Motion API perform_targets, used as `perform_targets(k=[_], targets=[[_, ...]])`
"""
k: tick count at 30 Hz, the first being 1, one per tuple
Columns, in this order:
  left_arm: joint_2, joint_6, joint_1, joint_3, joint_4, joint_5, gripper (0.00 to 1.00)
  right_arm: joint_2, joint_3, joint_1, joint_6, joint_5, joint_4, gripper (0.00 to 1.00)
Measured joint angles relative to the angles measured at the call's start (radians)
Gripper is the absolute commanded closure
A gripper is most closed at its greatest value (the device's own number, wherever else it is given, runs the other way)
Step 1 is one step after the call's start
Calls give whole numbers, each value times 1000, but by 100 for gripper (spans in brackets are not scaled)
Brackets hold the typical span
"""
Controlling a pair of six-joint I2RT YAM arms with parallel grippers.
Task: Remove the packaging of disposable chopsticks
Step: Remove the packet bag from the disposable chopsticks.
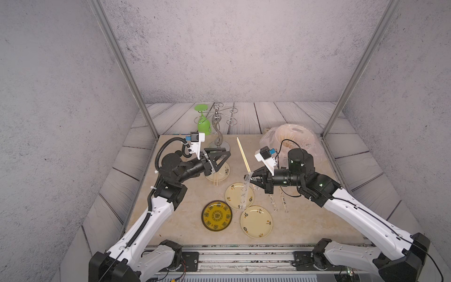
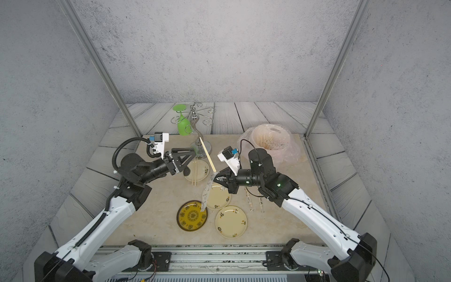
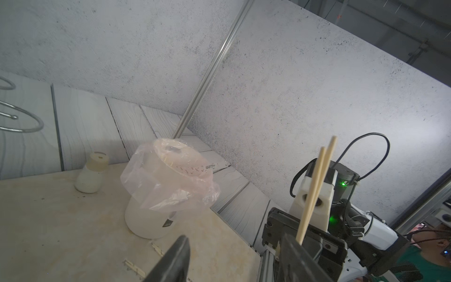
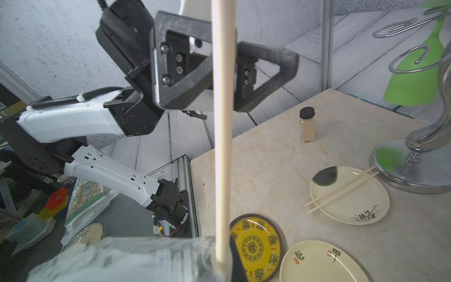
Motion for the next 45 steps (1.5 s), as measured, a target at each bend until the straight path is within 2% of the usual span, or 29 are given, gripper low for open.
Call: perform_targets(k=[9,19,28,37,39,42,45], targets=[[-12,-47,-5,0,100,74,37,74,16,0,26,-84,45,100],[-18,-25,-6,0,77,77,43,94,26,7,38,-167,69,100],[-17,-23,-33,0,76,116,44,113,39,11,56,-204,67,99],[-16,3,-62,3,61,146,61,153,65,34,60,-219,35,99],[-16,13,-64,6,43,147,69,162,75,39,56,-226,26,99],[-17,21,-67,7,20,146,98,173,88,45,51,-236,8,98],[-22,25,-71,11,1,142,100,176,88,46,38,-234,-5,93]])
